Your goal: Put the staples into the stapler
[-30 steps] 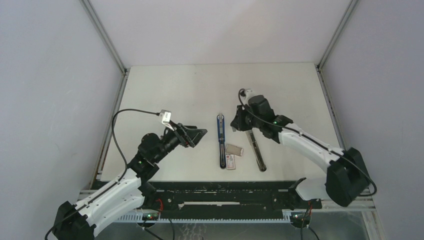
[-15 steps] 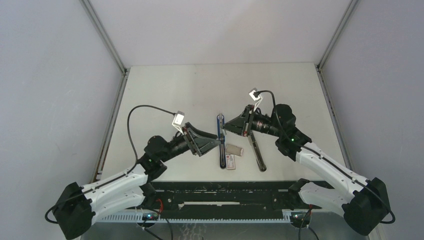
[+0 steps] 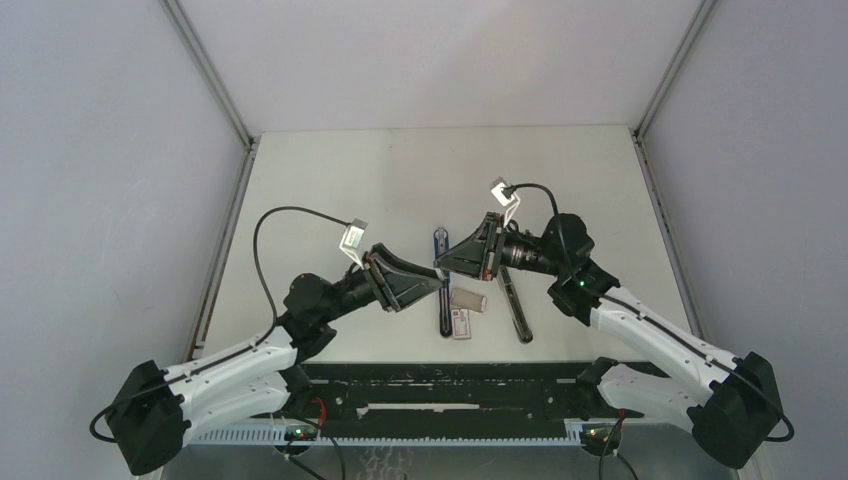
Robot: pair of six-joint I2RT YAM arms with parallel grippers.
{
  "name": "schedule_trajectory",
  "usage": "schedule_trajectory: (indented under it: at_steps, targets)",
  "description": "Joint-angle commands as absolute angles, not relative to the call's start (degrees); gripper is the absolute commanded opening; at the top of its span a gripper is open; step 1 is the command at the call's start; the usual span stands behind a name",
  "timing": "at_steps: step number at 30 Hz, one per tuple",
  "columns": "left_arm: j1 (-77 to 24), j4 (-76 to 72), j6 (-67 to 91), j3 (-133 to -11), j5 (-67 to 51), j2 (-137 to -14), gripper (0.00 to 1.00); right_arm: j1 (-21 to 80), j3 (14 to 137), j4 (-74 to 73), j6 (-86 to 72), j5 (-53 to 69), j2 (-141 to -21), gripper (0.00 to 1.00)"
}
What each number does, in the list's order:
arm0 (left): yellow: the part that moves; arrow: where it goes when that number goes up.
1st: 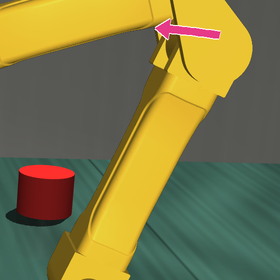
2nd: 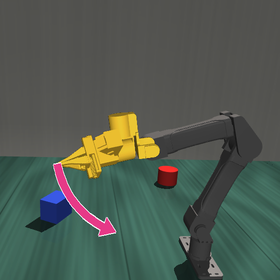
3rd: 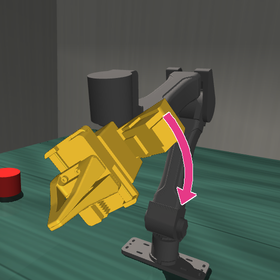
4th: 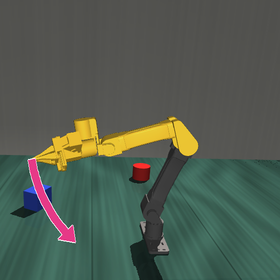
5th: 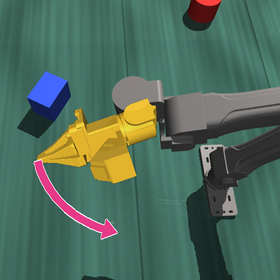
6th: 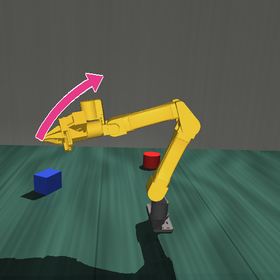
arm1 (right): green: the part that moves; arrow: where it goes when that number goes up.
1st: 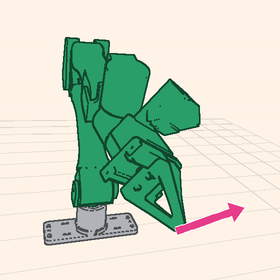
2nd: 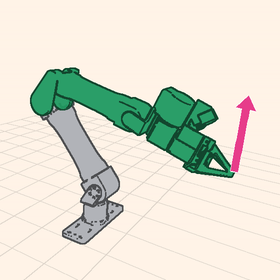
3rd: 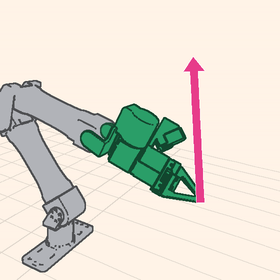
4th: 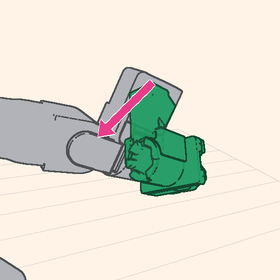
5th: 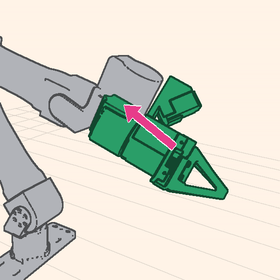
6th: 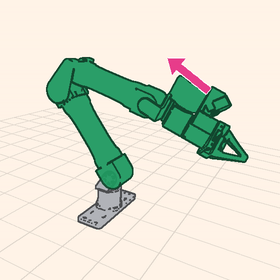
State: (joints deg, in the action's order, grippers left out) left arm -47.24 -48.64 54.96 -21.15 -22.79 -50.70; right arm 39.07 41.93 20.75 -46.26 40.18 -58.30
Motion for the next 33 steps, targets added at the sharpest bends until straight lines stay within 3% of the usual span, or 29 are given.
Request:
schedule_trajectory:
  at_steps: [1, 26, 30, 33]
  targets:
    - [-47.6, -51.6, 55.9, -25.0, -23.5, -50.2, 0.42, 40.2, 42.0, 25.4, -47.5, 41.6, -58.0, 0.11]
    - [-47.8, -53.2, 57.5, -25.7, -23.6, -50.0, 0.19, 41.0, 42.0, 22.5, -45.5, 41.1, -58.2, 0.1]
    - [-47.8, -53.1, 57.6, -25.0, -23.2, -49.8, 0.09, 40.9, 42.0, 20.9, -44.0, 39.9, -57.9, 0.13]
    - [-47.7, -51.9, 57.7, -24.6, -22.8, -49.8, 0.07, 40.5, 42.0, 19.1, -42.3, 38.4, -57.0, 0.2]
